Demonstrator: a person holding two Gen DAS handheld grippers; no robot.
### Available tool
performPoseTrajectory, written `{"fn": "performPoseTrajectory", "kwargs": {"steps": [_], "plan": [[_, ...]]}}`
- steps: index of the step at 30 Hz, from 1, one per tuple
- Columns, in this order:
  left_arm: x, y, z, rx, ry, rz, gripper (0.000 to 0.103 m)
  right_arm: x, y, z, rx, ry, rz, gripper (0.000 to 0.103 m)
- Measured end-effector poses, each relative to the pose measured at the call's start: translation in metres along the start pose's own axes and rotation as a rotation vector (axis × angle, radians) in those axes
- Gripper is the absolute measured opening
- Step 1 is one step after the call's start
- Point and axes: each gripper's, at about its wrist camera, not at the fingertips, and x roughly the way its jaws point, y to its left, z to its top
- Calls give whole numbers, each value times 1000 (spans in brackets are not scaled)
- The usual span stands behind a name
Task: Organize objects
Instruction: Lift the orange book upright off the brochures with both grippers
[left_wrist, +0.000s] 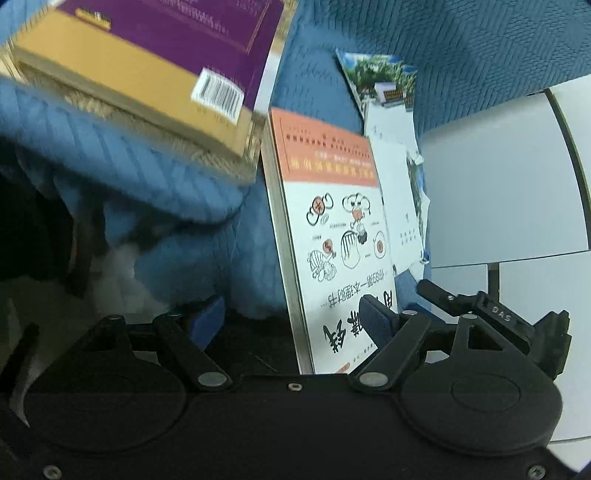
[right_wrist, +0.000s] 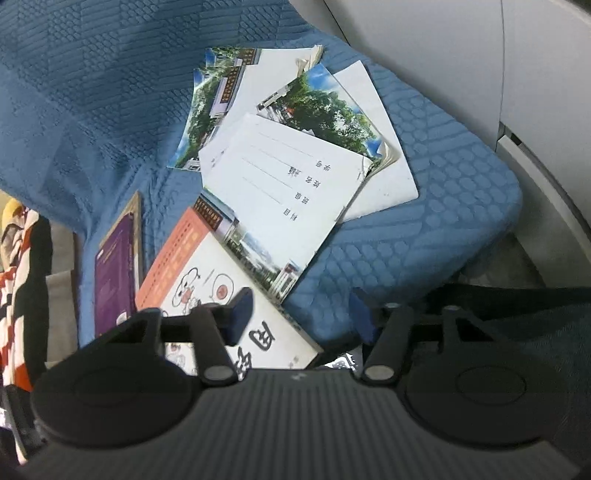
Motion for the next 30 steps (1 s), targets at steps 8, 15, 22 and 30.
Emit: {"fn": "performPoseTrajectory", "kwargs": {"steps": [8, 15, 22, 30], "plan": [[19, -9, -6, 28, 41, 10, 77, 18, 7, -8, -97, 65, 38, 30], [30, -8, -8, 22, 83, 15, 77, 18, 14, -24, -117, 120, 59, 30], [30, 4, -7, -37, 85, -15, 77, 20, 27, -50, -108, 207, 112, 32], [38, 12, -9, -47, 105, -10, 68, 45, 4, -53, 139, 293, 223, 59]]}}
